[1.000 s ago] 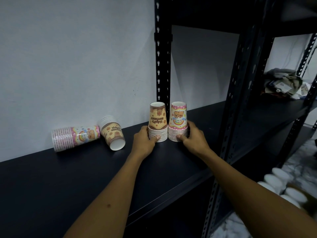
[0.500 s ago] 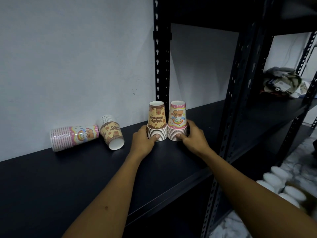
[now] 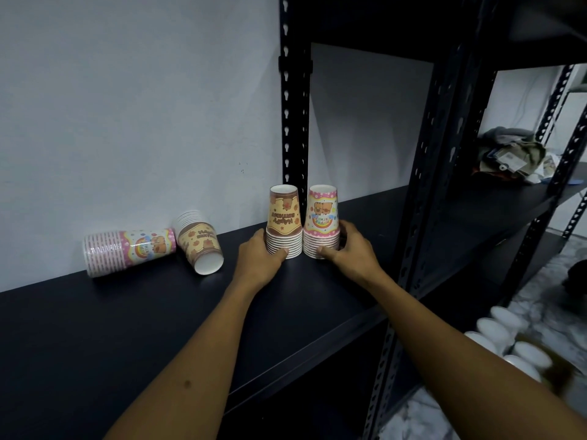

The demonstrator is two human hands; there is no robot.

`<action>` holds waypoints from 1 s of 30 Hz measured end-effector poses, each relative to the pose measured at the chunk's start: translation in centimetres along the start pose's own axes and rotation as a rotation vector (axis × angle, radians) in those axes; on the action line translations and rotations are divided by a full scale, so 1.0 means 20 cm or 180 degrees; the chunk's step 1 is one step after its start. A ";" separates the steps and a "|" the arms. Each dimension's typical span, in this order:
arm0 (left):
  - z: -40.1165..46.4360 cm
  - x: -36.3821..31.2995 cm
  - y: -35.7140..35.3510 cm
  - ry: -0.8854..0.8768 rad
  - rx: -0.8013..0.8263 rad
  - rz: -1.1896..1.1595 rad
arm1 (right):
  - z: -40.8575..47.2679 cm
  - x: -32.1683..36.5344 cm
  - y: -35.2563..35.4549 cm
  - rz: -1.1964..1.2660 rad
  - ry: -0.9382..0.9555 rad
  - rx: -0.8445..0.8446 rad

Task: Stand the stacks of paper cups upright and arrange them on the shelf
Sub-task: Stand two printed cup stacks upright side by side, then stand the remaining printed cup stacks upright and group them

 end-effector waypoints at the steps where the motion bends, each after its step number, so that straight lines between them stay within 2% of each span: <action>1: -0.01 0.00 0.01 0.0023 -0.0023 0.0033 | 0.00 0.00 0.00 -0.0023 -0.0007 -0.0001; 4: -0.05 -0.02 0.03 0.0078 -0.0091 0.0221 | -0.03 0.01 0.01 -0.0234 -0.0034 -0.0092; 9: -0.15 -0.01 0.08 0.0028 -0.0132 0.0501 | -0.11 0.00 0.04 -0.1062 -0.0160 -0.0256; 17: -0.36 0.05 0.19 -0.0288 0.0270 0.1221 | -0.27 0.03 -0.01 -0.2001 -0.0071 -0.0030; 23: -0.54 0.17 0.40 -0.0279 0.0318 0.1447 | -0.40 0.09 -0.09 -0.2237 0.0253 -0.0100; 30: -0.69 0.35 0.68 0.0031 0.0179 0.1797 | -0.48 0.22 -0.33 -0.2099 0.0393 0.0569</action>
Point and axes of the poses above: each hand's wrist, its own z-axis towards the middle knuckle, its own y-axis out of the back of the hand, x = y × z, the point moved 2 cm from there along z, towards the middle knuckle, and after that the axes turned 10 degrees about z, right-handed, at the moved point
